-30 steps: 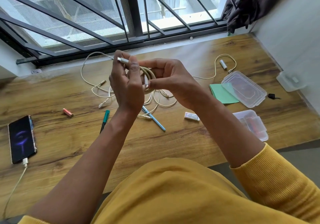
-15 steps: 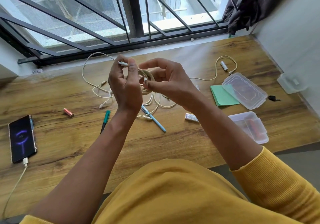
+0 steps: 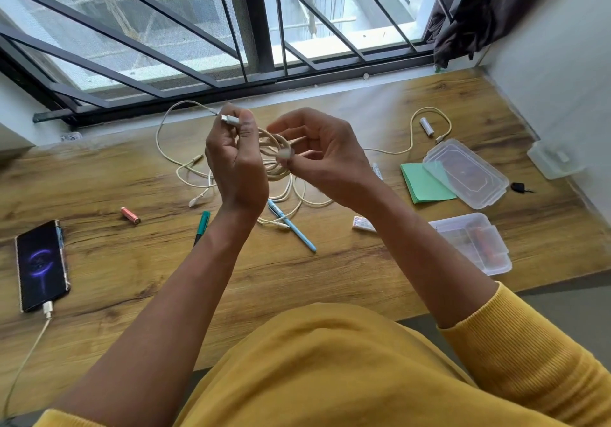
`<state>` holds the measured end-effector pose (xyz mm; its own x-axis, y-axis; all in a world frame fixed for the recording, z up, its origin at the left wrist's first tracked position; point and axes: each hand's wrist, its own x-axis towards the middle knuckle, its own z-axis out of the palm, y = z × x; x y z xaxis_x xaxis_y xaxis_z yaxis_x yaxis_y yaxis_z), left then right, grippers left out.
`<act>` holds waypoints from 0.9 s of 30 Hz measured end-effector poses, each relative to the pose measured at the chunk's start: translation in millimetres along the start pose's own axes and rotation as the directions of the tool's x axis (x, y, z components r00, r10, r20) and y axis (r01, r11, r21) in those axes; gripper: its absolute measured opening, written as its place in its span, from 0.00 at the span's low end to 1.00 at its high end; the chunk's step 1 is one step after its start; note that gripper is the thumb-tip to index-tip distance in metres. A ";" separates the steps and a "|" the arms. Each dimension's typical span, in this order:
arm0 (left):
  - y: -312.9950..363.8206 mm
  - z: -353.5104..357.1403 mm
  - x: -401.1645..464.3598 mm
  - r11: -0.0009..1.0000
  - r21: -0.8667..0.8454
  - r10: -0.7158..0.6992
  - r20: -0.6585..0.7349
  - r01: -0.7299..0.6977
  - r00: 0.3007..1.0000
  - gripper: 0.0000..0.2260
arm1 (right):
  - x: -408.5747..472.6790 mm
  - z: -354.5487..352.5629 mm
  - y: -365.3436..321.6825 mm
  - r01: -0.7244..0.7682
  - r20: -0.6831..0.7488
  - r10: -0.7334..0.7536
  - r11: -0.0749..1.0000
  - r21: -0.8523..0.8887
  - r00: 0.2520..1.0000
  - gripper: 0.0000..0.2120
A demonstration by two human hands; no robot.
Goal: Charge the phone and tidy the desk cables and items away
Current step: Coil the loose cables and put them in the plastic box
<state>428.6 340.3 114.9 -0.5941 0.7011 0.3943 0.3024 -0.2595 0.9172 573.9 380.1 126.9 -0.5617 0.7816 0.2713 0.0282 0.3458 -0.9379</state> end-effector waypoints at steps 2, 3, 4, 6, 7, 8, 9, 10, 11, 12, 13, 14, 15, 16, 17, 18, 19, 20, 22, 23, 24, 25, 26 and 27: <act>2.1 -0.2 0.4 1.000 -0.010 0.001 -0.005 -0.001 1.000 0.12 | 0.8 -1.8 -1.2 0.012 0.032 -0.013 1.000 0.029 0.999 0.20; 3.1 -0.1 0.1 1.000 -0.020 0.000 -0.003 0.000 1.000 0.12 | 1.2 -2.5 -1.3 0.006 0.025 -0.007 0.998 0.056 1.000 0.21; 3.8 0.2 -0.2 1.000 -0.029 0.000 0.007 0.000 1.000 0.12 | 1.7 -3.1 -1.4 -0.007 0.005 0.006 0.997 0.081 1.000 0.20; 3.1 0.8 -1.6 1.000 -0.027 0.007 0.048 -0.006 0.999 0.11 | 3.4 -2.5 -1.5 -0.028 -0.047 0.032 0.996 0.088 0.998 0.13; 2.6 1.2 -2.5 1.000 -0.019 0.008 0.074 -0.006 0.997 0.11 | 4.6 -1.8 -1.8 -0.027 -0.066 0.032 0.997 0.074 0.997 0.10; 2.2 1.7 -3.7 1.000 -0.008 0.008 0.099 -0.008 0.995 0.11 | 5.6 -1.1 -2.2 -0.024 -0.083 0.028 0.998 0.055 0.996 0.09; 2.2 2.0 -5.1 1.000 0.007 0.014 0.118 -0.015 0.993 0.12 | 6.9 -0.1 -2.7 -0.022 -0.098 0.025 0.999 0.037 0.995 0.09; 2.7 2.5 -6.6 0.999 0.031 0.020 0.129 -0.025 0.991 0.12 | 8.1 0.6 -2.6 -0.023 -0.114 0.025 1.000 0.016 0.993 0.08; 3.6 3.1 -8.0 0.998 0.059 0.026 0.135 -0.034 0.991 0.12 | 9.1 0.8 -2.5 -0.024 -0.132 0.022 1.000 -0.014 0.991 0.08; 5.1 3.8 -9.0 0.995 0.092 0.030 0.135 -0.042 0.990 0.12 | 10.0 1.0 -2.5 -0.024 -0.150 0.016 0.998 -0.052 0.989 0.06; 6.5 4.2 -10.1 0.990 0.128 0.036 0.132 -0.053 0.991 0.11 | 10.5 1.3 -2.4 -0.026 -0.165 0.012 0.996 -0.087 0.986 0.05; 8.3 4.6 -10.9 0.985 0.162 0.046 0.128 -0.067 0.991 0.11 | 10.7 1.4 -2.3 -0.031 -0.178 0.011 0.994 -0.109 0.984 0.04; 9.1 4.7 -11.4 0.980 0.186 0.053 0.126 -0.076 0.991 0.12 | 10.6 1.4 -2.3 -0.038 -0.189 0.015 0.992 -0.117 0.982 0.04; 9.5 4.9 -11.7 0.977 0.196 0.057 0.127 -0.081 0.990 0.12 | 10.3 1.4 -2.1 -0.045 -0.197 0.022 0.993 -0.113 0.980 0.04; 9.6 4.9 -11.6 0.976 0.199 0.058 0.127 -0.083 0.990 0.12 | 9.8 1.7 -2.0 -0.051 -0.199 0.030 0.994 -0.101 0.979 0.04; 9.8 4.9 -11.6 0.976 0.202 0.058 0.126 -0.083 0.990 0.12 | 9.2 2.4 -2.1 -0.056 -0.197 0.038 0.995 -0.088 0.980 0.04; 10.5 5.3 -11.6 0.975 0.206 0.057 0.123 -0.082 0.991 0.12 | 8.6 3.4 -2.7 -0.059 -0.194 0.044 0.995 -0.076 0.980 0.04; 11.3 5.7 -11.8 0.975 0.207 0.056 0.119 -0.080 0.991 0.12 | 8.0 4.2 -3.7 -0.061 -0.194 0.048 0.996 -0.066 0.980 0.04; 13.7 5.9 -12.2 0.975 0.206 0.058 0.117 -0.081 0.991 0.12 | 7.3 5.9 -5.8 -0.069 -0.199 0.059 0.997 -0.042 0.978 0.03; 14.5 5.6 -12.2 0.975 0.206 0.063 0.118 -0.086 0.991 0.12 | 6.8 6.3 -6.8 -0.075 -0.204 0.069 0.997 -0.025 0.977 0.03; 14.8 5.1 -11.8 0.974 0.208 0.068 0.121 -0.092 0.990 0.12 | 6.6 6.7 -7.5 -0.085 -0.211 0.081 0.996 -0.008 0.974 0.04; 14.5 4.2 -11.1 0.972 0.215 0.073 0.126 -0.099 0.989 0.12 | 6.2 6.9 -8.1 -0.096 -0.218 0.096 0.995 0.008 0.971 0.04; 14.2 3.3 -10.2 0.968 0.225 0.081 0.131 -0.109 0.988 0.12 | 6.0 7.2 -8.5 -0.111 -0.226 0.115 0.993 0.028 0.967 0.04; 14.0 2.3 -9.4 0.964 0.236 0.092 0.135 -0.122 0.987 0.13 | 5.3 7.3 -9.3 -0.131 -0.235 0.143 0.989 0.063 0.961 0.04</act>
<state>440.1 331.6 123.8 -0.4579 0.7576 0.4652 0.5396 -0.1790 0.8227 564.6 377.2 135.5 -0.3415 0.9229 0.1780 0.0495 0.2067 -0.9771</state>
